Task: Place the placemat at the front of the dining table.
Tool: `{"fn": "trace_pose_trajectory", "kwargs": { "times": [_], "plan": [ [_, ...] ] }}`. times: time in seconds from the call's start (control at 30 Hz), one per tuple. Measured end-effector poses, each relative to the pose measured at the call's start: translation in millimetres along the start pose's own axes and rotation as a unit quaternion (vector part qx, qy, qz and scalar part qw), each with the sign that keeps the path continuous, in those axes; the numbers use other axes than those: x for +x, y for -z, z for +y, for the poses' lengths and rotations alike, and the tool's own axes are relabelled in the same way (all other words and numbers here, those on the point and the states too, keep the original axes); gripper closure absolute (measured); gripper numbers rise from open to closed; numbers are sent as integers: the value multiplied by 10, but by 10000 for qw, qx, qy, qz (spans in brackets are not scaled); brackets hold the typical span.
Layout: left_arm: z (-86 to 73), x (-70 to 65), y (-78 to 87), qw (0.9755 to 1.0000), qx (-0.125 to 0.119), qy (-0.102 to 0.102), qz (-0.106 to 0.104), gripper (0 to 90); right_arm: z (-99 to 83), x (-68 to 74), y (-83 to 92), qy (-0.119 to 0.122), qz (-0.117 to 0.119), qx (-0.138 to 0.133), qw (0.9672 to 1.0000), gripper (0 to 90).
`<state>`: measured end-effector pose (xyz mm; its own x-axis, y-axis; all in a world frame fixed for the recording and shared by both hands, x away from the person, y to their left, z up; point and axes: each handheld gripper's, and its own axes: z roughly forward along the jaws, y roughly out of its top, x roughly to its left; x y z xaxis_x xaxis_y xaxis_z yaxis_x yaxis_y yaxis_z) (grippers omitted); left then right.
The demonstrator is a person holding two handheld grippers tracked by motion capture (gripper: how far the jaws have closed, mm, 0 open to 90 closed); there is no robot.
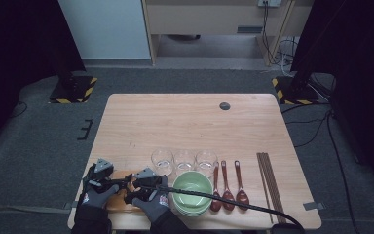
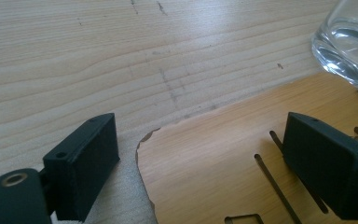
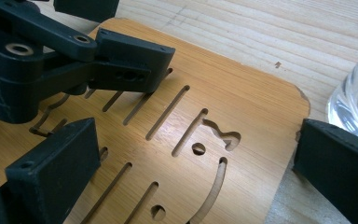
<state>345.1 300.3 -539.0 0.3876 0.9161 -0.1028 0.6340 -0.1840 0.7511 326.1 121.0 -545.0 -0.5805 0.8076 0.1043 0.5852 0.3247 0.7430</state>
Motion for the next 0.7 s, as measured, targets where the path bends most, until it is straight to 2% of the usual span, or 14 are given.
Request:
{"fn": "trace_pose_trajectory", "kwargs": {
  "times": [0.17,0.33,0.7],
  "plan": [
    [0,-28,14,10000,-27,32,-41,204,8,-10,-10,-21,-13,-17,10000,4],
    [-20,-28,15,9999,-103,42,-48,205,8,-9,-10,-32,-15,-13,10000,3],
    [-21,-40,16,9999,-109,61,15,207,8,-8,-11,-40,-17,-14,10000,3]
  ]
}}
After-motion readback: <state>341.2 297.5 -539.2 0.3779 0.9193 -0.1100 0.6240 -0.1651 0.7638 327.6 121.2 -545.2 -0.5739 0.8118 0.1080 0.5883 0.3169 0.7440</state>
